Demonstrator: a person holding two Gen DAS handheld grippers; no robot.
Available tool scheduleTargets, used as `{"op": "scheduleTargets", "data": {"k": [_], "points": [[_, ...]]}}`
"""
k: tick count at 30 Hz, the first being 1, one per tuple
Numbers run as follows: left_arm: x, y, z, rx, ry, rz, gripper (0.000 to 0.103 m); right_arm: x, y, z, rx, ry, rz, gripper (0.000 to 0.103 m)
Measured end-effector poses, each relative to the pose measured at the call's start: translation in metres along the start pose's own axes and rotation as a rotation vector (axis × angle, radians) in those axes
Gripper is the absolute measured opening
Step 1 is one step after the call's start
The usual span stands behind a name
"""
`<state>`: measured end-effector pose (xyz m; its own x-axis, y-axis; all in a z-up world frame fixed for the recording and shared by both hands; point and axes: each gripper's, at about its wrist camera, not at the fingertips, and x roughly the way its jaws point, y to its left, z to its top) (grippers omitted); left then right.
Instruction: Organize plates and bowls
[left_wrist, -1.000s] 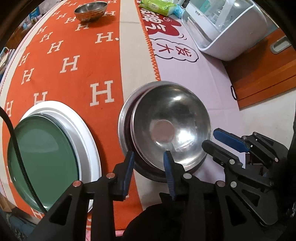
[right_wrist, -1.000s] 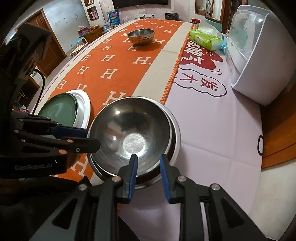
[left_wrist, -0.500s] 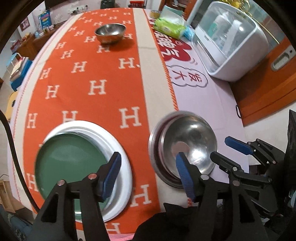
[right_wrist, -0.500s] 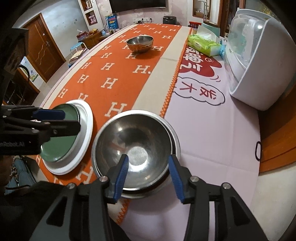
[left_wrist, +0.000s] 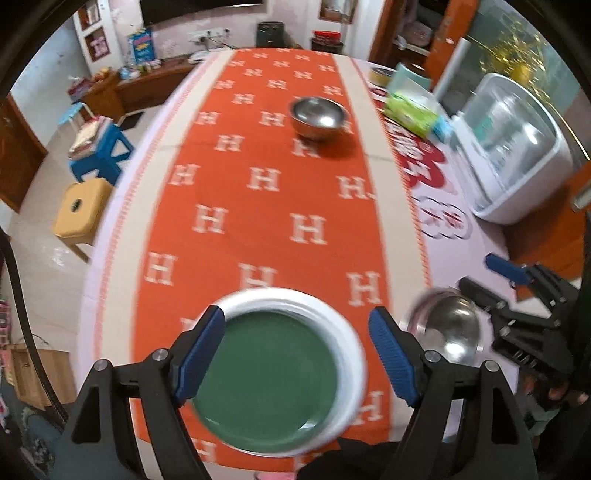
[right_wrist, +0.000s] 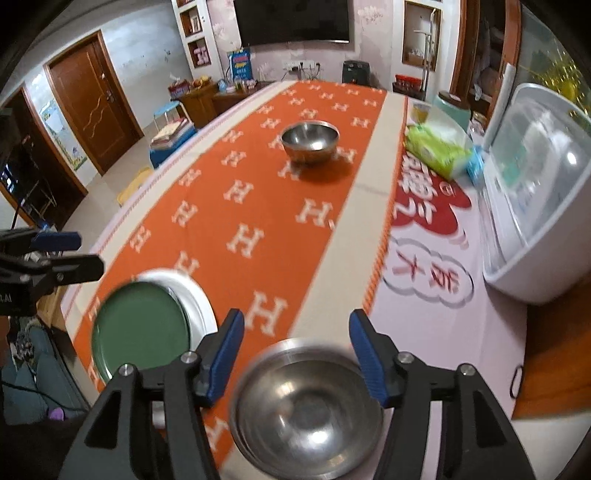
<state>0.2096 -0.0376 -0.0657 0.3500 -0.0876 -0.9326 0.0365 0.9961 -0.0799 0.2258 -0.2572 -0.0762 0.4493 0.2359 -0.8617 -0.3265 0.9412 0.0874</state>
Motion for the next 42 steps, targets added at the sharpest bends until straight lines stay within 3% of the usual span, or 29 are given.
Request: {"op": "scheduleTargets", "data": {"k": [10,15,21,29,34,42], "points": [[-0.012,0.087,0.076,0.036,-0.093,0.113,0.082,0.016,0.019,0.087,0.102,-0.103,-0.023,0.060],[-0.010,0.101,0.130,0.090,-0.148,0.134,0.082,0.020,0.021,0.129,0.109,-0.159,-0.073,0.061],[-0.002,0.097,0.193,0.157,-0.215,0.087,0.082,0.029,0.010,0.175,0.129,-0.231,-0.140,0.062],[0.026,0.060,0.259,0.253,-0.305,0.054,0.082,0.043,-0.011,0.224,0.149,-0.337,-0.222,0.062],[0.049,0.048,0.282,0.216,-0.351,-0.028,0.082,0.054,-0.023,0.230,0.179,-0.424,-0.243,0.062],[0.108,0.035,0.302,0.123,-0.333,-0.154,0.082,0.091,-0.042,0.226,0.245,-0.504,-0.240,0.062]]}}
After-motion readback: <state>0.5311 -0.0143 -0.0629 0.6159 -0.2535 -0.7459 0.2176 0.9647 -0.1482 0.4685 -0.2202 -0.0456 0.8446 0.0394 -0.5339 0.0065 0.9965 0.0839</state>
